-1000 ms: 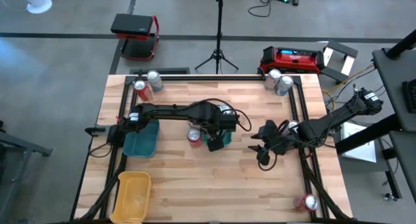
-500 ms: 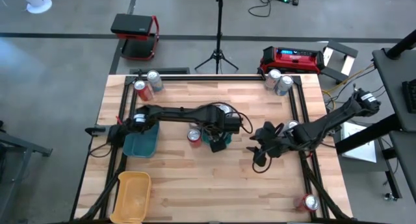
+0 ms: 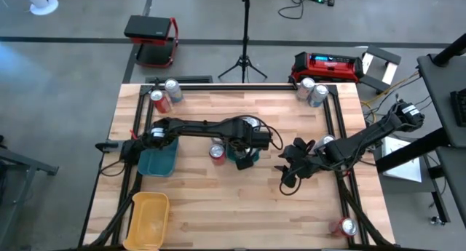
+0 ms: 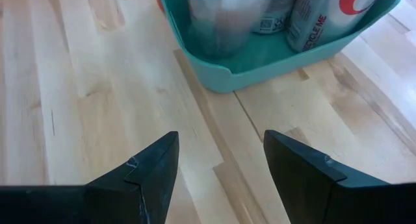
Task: Sort soda cans
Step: Put the left red-silver soda can into the light green bin, then put the bottom red-silver soda can into the light green bin
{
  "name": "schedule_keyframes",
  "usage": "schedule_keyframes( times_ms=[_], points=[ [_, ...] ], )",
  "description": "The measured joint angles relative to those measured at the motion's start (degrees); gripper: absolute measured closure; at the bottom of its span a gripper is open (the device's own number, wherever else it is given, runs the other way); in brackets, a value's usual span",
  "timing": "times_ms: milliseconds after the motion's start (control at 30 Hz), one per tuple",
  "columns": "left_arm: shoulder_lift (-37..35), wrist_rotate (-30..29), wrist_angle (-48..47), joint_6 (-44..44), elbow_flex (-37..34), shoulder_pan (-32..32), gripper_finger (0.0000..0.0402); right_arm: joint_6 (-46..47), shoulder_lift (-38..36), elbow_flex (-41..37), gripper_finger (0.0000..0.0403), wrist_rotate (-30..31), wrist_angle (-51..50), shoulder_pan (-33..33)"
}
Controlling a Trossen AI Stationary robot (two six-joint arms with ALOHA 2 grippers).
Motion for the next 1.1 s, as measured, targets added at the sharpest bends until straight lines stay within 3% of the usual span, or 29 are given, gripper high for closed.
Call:
schedule_keyframes(
  times_ms=[367, 567, 667, 900, 1100],
  points=[
    [0.0, 0.0, 0.0, 0.5, 0.1, 0.0, 0.0088, 0.0, 0.0, 0.0, 0.0181, 0.2, 0.0, -0.1],
    [-1.7, 0.0, 0.0, 1.0, 0.1, -0.1, 0.0095, 2.2, 0.7, 0.0, 0.0181, 8.5, 0.0, -1.3],
    [-3.3, 0.0, -0.4, 1.0, 0.1, -0.4, 0.0096, 4.5, 2.1, 0.0, 0.0179, 8.6, 0.6, -3.8],
    [-9.1, -4.0, 0.1, 1.0, 0.1, -2.7, 0.0096, 1.9, 5.7, 0.0, 0.0127, 6.0, 2.1, -8.4],
    [-13.8, -8.2, 0.6, 0.0, 0.1, -5.8, 0.0096, -7.8, 12.3, -0.1, 0.0100, 7.8, 4.2, -12.8]
  ],
)
